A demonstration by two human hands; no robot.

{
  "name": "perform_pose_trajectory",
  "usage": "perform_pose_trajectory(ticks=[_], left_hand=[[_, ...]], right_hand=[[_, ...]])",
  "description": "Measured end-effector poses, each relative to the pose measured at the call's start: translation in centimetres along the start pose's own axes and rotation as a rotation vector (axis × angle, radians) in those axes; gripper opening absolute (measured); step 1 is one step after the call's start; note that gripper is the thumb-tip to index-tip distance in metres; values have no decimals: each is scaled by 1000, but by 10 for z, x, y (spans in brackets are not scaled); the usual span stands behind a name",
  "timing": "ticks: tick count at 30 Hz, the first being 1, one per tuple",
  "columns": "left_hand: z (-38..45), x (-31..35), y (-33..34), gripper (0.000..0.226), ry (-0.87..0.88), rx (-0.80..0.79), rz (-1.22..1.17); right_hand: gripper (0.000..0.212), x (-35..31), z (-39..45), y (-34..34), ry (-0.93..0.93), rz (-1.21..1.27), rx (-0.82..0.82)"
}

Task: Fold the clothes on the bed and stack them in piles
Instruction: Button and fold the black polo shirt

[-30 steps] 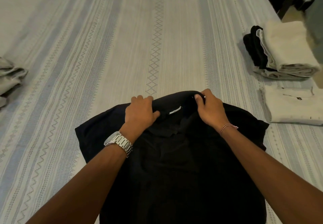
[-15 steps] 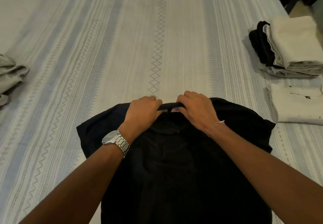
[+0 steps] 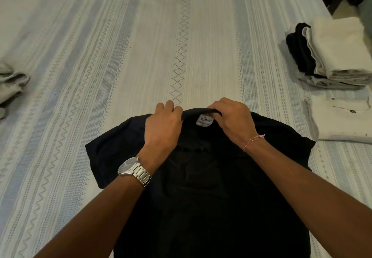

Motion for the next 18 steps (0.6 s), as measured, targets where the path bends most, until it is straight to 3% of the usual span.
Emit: perform_pose_trajectory(ticks=[5,6,9,11,12,15,16,18], left_hand=[[-8,8,-2,17,-140,115,31],[-8,10,-1,15,-183,136,-44],[-10,16,0,39,-307,74,-331],[-11,18,-1,47,-400,111,-518],[-12,19,-2,47,-447,133,-603],[-12,15,-6,43,-578,144,-778],[-12,11,-7,41,-603,145,-785],[-11,10,-9,38,-616,136,-763]], right_hand=[[7,-14,-3,4,5,-166,109],[13,-17,-4,6,7,-156,80],[49,-32,-4,9,-99,-17,-101],[49,-46,-4,8,-213,-32,-122],[43,-51,-5,9,-224,-102,-42],[21,-59,-12,7,59,-112,260],[23,-63,-16,9,188,-6,254],[28,-70,-23,18,434,346,27]])
Point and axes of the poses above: each hand's wrist, its own z-axis towards the middle knuckle, its own y-axis out of the palm, x = y × z, the point moved 1 cm from there along z, towards the middle knuckle, and after that the axes turned 8 degrees about -z, right-handed, at the moved point
